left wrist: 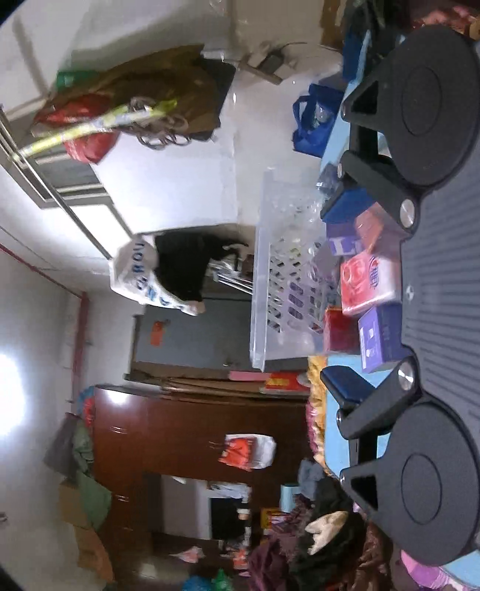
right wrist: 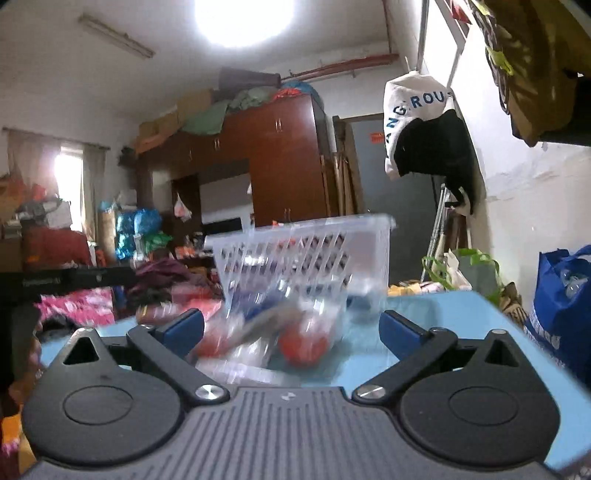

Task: Organize objects
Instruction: 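Carry both items over the white basket and open both grippers, then grasp a dark red box with the left gripper while the right gripper grasps a wrapped white box, then carry both boxes over the white basket and open both grippers to drop them, then grasp a small blue box with the left gripper while the right gripper grasps a bagged blue box, then lift both boxes over the white basket and open both grippers to release them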

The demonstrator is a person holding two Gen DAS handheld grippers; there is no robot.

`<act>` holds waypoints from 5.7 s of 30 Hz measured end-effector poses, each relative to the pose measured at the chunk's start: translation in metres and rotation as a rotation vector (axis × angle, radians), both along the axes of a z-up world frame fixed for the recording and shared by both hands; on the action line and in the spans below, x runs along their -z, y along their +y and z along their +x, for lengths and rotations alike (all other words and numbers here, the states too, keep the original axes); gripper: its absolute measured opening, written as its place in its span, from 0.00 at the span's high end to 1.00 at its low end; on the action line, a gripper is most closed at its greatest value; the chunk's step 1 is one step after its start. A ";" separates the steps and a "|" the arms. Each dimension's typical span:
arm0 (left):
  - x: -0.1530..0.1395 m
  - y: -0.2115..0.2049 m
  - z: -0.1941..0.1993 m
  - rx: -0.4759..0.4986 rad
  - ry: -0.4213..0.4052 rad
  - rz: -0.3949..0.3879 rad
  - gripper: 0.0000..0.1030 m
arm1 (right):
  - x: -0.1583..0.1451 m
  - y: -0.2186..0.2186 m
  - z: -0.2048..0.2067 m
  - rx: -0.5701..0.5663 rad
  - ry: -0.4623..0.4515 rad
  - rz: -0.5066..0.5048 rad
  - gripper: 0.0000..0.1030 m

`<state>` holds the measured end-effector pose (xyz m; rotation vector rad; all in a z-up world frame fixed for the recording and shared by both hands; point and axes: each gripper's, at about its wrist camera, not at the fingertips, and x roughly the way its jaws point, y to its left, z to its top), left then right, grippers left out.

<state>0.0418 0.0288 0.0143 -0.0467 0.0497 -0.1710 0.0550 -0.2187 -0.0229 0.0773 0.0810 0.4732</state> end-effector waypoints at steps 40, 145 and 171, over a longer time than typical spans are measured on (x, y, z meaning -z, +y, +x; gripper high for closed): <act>0.035 -0.028 -0.001 0.108 0.004 0.116 0.62 | 0.025 0.019 -0.007 -0.068 0.004 -0.081 0.16; 0.004 0.023 0.098 -0.071 0.497 0.176 0.16 | -0.030 0.052 0.049 -0.007 0.032 -0.141 0.27; 0.003 0.026 0.048 -0.014 0.163 0.061 0.54 | -0.029 0.051 0.044 -0.018 -0.013 -0.110 0.27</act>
